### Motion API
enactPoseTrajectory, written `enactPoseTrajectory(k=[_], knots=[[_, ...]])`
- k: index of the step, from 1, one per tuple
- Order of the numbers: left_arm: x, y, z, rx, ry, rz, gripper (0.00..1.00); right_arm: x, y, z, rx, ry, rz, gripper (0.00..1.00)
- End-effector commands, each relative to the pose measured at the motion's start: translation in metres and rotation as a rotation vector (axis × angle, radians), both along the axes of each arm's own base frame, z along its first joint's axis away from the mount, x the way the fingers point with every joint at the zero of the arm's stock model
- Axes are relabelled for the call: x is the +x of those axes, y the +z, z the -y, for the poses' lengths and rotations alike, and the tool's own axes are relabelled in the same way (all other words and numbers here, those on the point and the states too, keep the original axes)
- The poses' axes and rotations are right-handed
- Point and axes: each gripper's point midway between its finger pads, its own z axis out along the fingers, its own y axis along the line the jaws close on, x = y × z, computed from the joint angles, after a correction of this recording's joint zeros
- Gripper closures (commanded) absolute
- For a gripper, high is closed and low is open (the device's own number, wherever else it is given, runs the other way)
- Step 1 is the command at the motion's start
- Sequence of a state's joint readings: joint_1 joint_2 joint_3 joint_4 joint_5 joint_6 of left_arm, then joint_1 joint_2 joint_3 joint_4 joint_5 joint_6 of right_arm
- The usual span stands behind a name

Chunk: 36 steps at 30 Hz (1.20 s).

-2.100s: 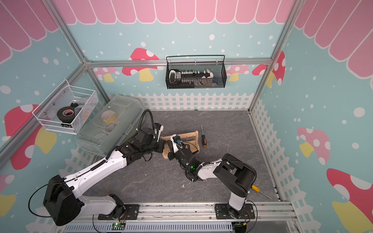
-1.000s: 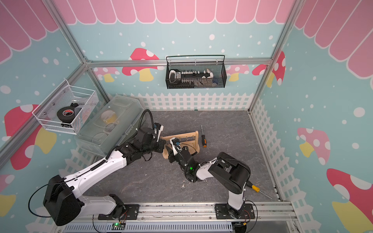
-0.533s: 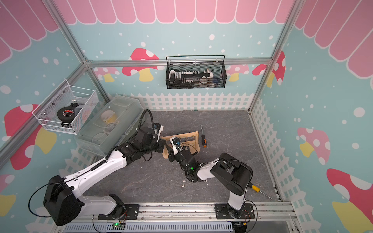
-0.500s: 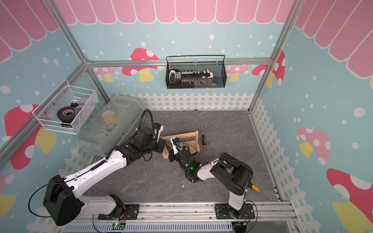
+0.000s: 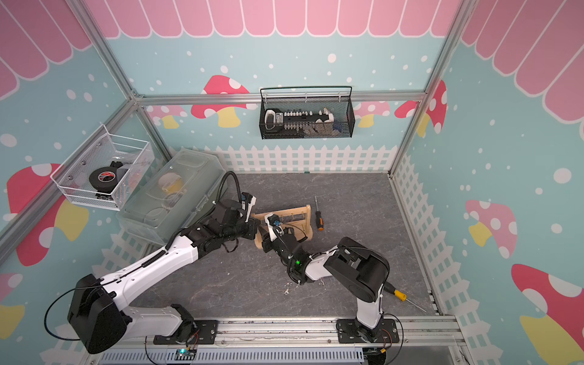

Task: Hang the necklace on the jewelry display stand
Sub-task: Hang the necklace on the stand.

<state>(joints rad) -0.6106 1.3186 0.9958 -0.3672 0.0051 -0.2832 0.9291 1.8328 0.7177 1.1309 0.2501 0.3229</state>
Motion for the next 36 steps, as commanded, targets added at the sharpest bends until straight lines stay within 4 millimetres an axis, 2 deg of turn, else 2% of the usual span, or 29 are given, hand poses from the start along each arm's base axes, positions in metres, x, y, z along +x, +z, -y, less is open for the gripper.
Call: enactPoseTrajectory(k=[1,9,20,22,30,36], knots=[[0.003,0.014,0.005,-0.018,-0.024,0.026,1.0,0.01,0.015,0.004,0.07,-0.05,0.043,0.65],[0.003,0.014,0.004,-0.018,-0.023,0.025,1.0,0.01,0.015,0.003,0.07,-0.049,0.045,0.72],[0.003,0.015,0.003,-0.016,-0.012,0.027,1.0,0.006,0.017,-0.001,0.075,-0.014,0.039,0.93],[0.004,0.014,0.003,-0.015,-0.008,0.025,0.92,0.005,0.019,0.0,0.069,-0.012,0.036,0.95],[0.004,0.014,-0.001,-0.006,0.01,0.027,0.76,0.002,0.018,0.005,0.067,-0.017,0.027,0.98],[0.003,0.023,-0.012,-0.009,0.061,0.048,0.73,0.001,0.018,0.008,0.051,-0.024,0.019,1.0]])
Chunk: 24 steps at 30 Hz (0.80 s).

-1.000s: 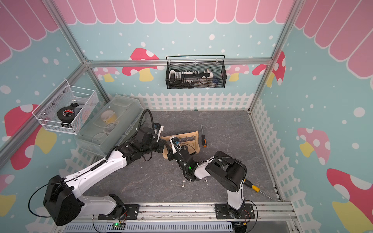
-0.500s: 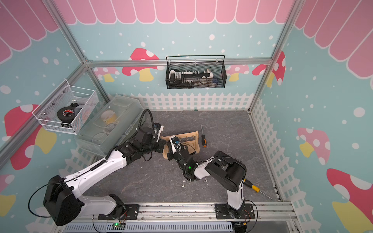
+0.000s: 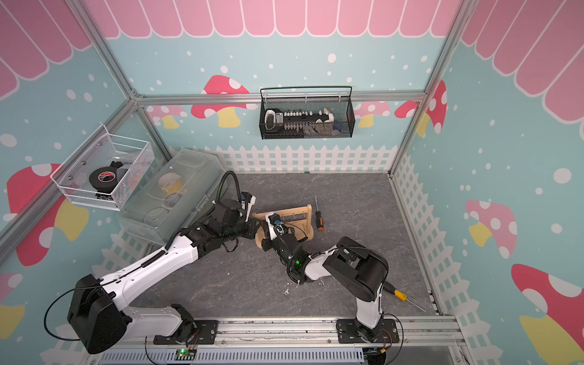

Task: Hang the necklace on the jewelry display stand
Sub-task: Hang the necklace on the stand.

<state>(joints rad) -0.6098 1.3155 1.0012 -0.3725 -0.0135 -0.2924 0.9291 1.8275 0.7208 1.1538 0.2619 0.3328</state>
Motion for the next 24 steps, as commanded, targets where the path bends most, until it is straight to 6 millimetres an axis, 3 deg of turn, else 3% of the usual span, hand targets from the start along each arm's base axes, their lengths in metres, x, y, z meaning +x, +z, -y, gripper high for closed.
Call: enactPoseTrajectory(k=[1,9,19,24], knots=[[0.0,0.024,-0.012,-0.014,0.057,0.049,0.73,0.0,0.009,0.008,0.014,-0.016,0.003,1.0],[-0.022,0.037,-0.046,-0.084,0.195,0.074,0.71,0.001,0.004,0.01,-0.025,-0.032,-0.011,1.0],[-0.03,-0.017,-0.04,-0.065,0.192,-0.067,0.73,0.0,-0.008,0.016,-0.069,-0.048,-0.048,1.0],[-0.028,-0.034,-0.031,-0.093,0.195,-0.09,0.68,-0.003,-0.01,0.018,-0.106,-0.04,-0.066,1.0]])
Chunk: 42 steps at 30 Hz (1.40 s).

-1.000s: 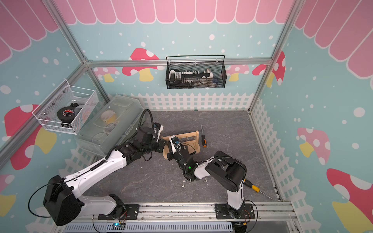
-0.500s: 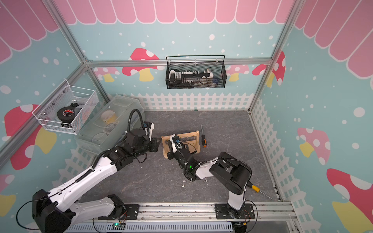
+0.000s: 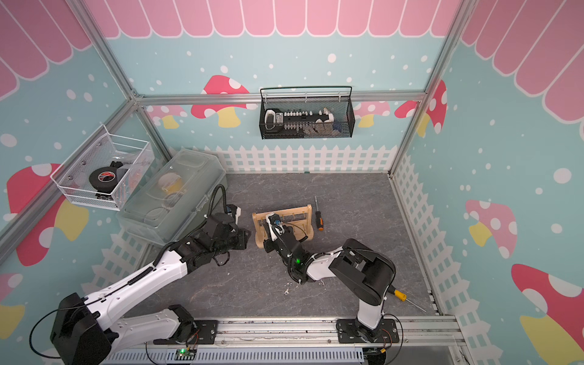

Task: Hang the necklace on the jewelry display stand
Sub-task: Hang the necklace on the stand.

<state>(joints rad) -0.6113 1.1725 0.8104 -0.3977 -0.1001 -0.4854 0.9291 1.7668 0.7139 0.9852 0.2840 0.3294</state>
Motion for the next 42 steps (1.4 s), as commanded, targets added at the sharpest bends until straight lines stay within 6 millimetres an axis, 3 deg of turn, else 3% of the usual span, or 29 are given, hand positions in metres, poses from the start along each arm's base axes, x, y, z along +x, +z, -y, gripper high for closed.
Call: enactPoseTrajectory(k=[1,15,21,42], knots=[[0.005,0.001,0.01,-0.058,0.007,0.017,0.67,-0.001,0.004,0.01,-0.014,-0.017,0.0,1.0],[0.01,-0.008,0.026,-0.121,0.01,0.02,0.64,-0.005,-0.004,0.009,-0.035,0.0,-0.028,0.98],[0.013,-0.003,0.018,-0.086,0.03,0.043,0.64,-0.008,-0.011,0.013,-0.06,0.0,-0.05,0.97],[0.014,-0.013,0.03,-0.144,0.013,0.034,0.64,-0.006,-0.017,0.011,-0.061,0.0,-0.052,0.96]])
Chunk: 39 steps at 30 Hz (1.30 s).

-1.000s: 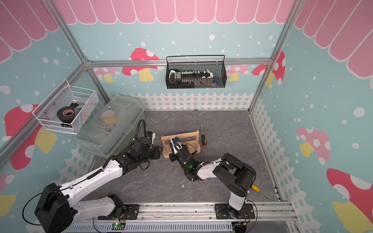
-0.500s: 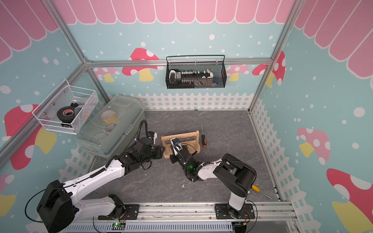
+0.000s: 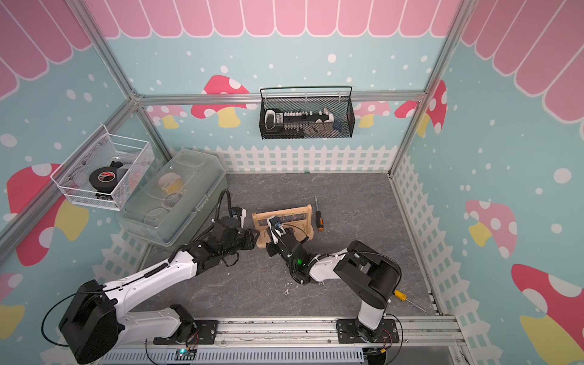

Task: Hang the necklace on the jewelry display stand
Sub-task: Hang the necklace on the stand.

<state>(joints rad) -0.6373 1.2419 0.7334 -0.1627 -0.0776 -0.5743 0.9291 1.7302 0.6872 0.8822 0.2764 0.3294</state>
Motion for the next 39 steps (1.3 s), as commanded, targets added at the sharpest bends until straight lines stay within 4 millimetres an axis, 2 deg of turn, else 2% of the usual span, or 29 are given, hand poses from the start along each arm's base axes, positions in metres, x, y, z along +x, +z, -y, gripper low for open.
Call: enactPoseTrajectory(k=[1,10,16,19,26,30,35,39], knots=[[0.001,0.0,0.005,-0.022,-0.003,0.004,0.63,0.001,0.001,0.002,0.013,-0.006,0.002,0.96],[-0.003,0.002,0.011,-0.087,-0.018,0.005,0.62,-0.002,0.001,0.005,0.018,-0.007,-0.023,0.94],[-0.001,0.008,0.004,-0.049,-0.005,0.023,0.63,-0.007,0.002,0.004,0.034,0.009,-0.039,0.93],[0.0,0.008,-0.001,-0.041,0.01,0.018,0.63,-0.008,0.004,0.001,0.04,0.024,-0.04,0.85],[0.002,0.009,-0.008,-0.033,0.032,0.016,0.64,-0.008,0.005,0.002,0.034,0.02,-0.036,0.8],[0.002,0.009,-0.005,-0.041,0.021,0.012,0.64,-0.007,0.012,0.003,0.029,0.015,-0.021,0.8],[0.002,0.013,0.008,-0.13,-0.015,0.046,0.64,-0.01,0.02,0.011,0.009,0.01,0.002,0.79],[0.002,0.008,0.008,-0.113,-0.01,0.049,0.64,-0.014,0.027,0.016,-0.031,0.035,-0.019,0.78]])
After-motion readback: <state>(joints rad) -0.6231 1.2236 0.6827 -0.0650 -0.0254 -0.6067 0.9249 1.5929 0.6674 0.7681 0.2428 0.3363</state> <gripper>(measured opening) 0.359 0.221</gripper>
